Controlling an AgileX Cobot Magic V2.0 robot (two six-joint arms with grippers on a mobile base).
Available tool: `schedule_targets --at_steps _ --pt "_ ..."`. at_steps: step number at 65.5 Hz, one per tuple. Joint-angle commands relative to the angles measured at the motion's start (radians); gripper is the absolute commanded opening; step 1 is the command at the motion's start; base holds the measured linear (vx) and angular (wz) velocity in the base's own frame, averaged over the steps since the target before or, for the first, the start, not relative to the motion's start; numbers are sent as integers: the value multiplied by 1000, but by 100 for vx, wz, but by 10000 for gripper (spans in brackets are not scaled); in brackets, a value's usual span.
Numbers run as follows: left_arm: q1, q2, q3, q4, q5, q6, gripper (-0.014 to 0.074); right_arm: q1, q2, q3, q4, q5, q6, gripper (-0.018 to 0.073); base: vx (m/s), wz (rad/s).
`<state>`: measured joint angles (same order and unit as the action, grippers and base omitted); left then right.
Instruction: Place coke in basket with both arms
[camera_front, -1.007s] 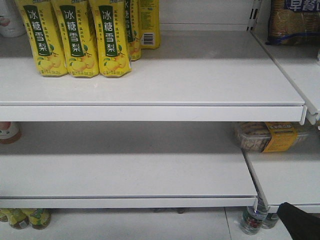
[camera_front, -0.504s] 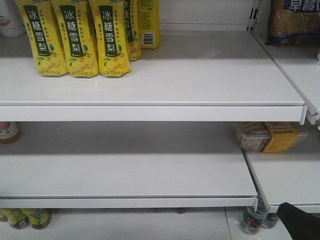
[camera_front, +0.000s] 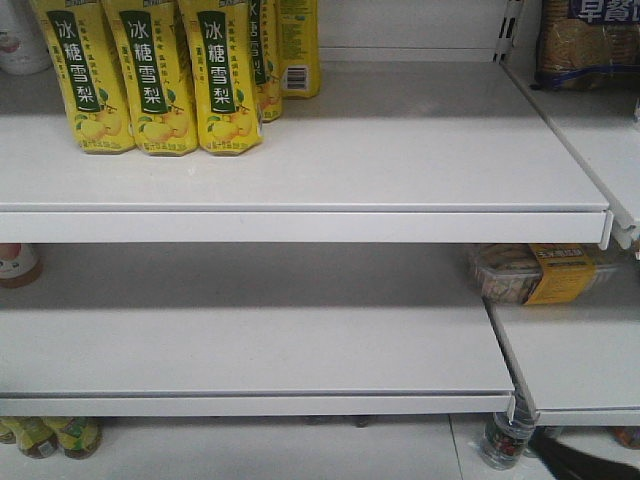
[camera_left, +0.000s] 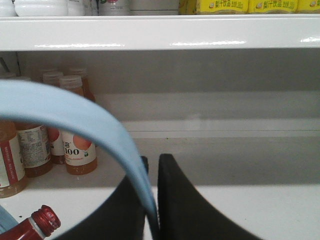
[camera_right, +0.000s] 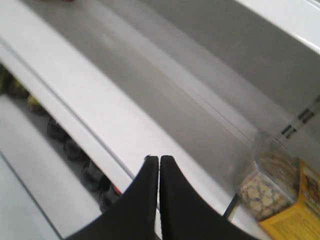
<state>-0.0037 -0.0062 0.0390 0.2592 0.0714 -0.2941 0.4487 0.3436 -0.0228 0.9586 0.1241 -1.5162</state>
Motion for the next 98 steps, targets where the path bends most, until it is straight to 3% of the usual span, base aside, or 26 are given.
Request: schedule_targets --at_steps 1,7,19,30,43,56,59,66,75,83,89,98 --pt "1 -21 8 57 -147 59 -6 2 6 -29 -132 110 -1 -5 0 0" --pt "1 -21 8 57 -147 59 -6 -4 6 -29 -131 163 -1 -5 0 0" --pt "1 -21 8 57 -147 59 -6 -4 6 -29 -109 138 -1 -5 0 0" --pt "1 -21 8 57 -147 59 -6 -4 -8 -12 -150 -35 11 -5 0 0" --pt "1 -21 8 57 -147 59 -6 -18 -187 46 -329 -226 283 -5 0 0" --pt "1 -21 8 57 -147 59 -6 -88 -291 44 -334 -238 319 -5 0 0" --pt "1 -21 8 57 -147 59 -6 -109 -292 44 -376 -234 350 -5 0 0" --pt "1 -21 8 57 -147 59 -6 -166 -294 44 -543 -190 573 -5 0 0" --pt "1 -21 8 57 -147 59 -6 -287 -295 52 -783 -162 1069 -5 0 0" --pt "1 -21 8 57 -147 59 -6 -409 -320 67 -909 -147 1428 -5 0 0" --pt "1 -21 8 57 -147 59 -6 -488 -368 67 -959 -124 1589 -5 0 0" --pt "1 -21 8 58 -145 59 -6 -542 -370 67 -965 -94 1640 -5 0 0"
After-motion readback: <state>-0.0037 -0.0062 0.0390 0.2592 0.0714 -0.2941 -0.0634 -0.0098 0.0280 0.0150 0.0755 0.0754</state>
